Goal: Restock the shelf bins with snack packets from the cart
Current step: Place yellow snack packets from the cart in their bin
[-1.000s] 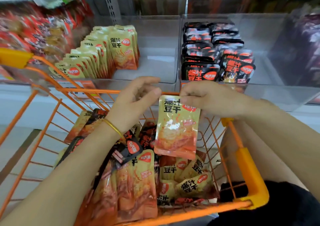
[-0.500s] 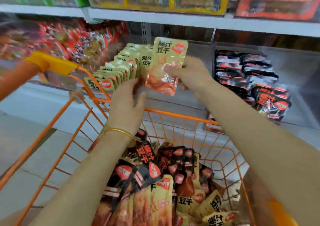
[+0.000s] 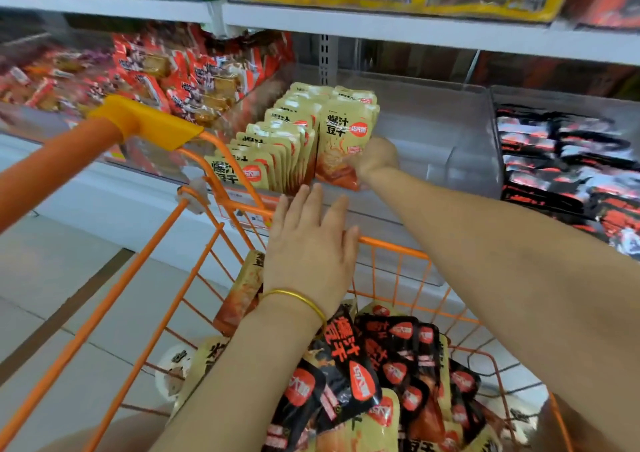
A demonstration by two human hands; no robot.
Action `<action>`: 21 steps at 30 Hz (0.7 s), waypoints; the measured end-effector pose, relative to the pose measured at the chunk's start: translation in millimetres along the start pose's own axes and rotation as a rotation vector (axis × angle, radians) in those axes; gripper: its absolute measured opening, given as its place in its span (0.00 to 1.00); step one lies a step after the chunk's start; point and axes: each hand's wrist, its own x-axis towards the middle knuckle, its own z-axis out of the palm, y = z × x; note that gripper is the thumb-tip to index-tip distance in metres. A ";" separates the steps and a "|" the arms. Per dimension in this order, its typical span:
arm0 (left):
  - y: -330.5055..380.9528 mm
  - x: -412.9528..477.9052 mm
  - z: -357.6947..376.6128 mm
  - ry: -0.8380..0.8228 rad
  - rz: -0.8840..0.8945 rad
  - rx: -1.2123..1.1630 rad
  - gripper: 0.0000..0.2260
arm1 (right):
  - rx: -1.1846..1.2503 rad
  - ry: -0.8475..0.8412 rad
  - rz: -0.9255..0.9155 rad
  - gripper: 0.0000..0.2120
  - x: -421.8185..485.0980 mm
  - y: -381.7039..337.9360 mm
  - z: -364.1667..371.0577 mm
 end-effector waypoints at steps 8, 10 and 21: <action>0.3 -0.1 -1.5 -0.023 -0.002 0.004 0.34 | 0.289 -0.034 0.143 0.26 -6.0 -2.9 -4.9; 2.0 0.0 -4.4 -0.023 -0.002 -0.001 0.33 | 0.335 -0.069 0.129 0.23 -16.2 -9.9 -20.0; 47.7 -11.5 -7.5 0.050 0.292 -0.132 0.21 | 0.341 -0.778 -0.235 0.02 -203.3 67.4 -171.4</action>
